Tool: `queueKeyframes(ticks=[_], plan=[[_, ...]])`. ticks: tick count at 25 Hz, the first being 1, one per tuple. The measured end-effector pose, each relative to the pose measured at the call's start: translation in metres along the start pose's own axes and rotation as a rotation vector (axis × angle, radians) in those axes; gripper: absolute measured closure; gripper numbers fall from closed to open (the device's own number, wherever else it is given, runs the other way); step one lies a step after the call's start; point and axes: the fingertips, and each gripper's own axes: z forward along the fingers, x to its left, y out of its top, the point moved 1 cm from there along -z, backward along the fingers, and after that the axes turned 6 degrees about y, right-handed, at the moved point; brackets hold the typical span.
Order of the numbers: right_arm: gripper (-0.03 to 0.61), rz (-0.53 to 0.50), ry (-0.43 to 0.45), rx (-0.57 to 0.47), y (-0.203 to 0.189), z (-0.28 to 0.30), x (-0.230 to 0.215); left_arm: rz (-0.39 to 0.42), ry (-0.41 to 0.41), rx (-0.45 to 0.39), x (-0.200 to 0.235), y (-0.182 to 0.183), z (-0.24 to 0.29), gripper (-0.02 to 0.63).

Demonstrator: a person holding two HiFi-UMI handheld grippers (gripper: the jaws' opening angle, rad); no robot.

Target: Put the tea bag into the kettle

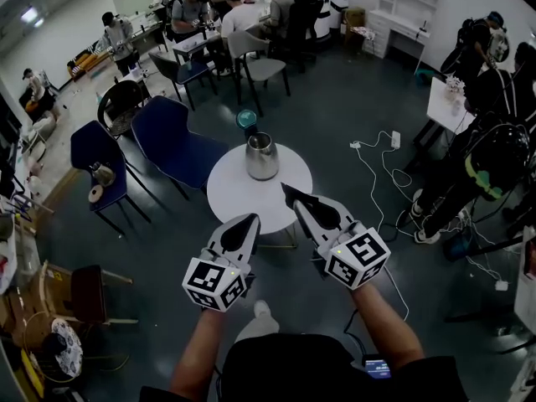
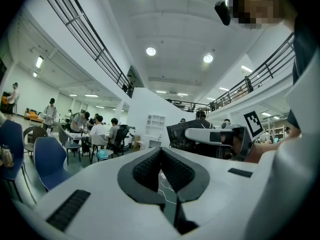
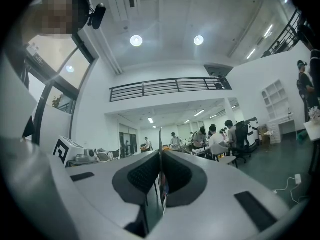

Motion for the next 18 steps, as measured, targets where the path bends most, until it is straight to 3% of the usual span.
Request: queueKeyframes(ticks=[18], plan=[[0.548,0.011,-0.051,-0.010,0.008,0.097,-0.031,-0.015,-0.042,-0.003,0.096,0.025,0.039,0.598]])
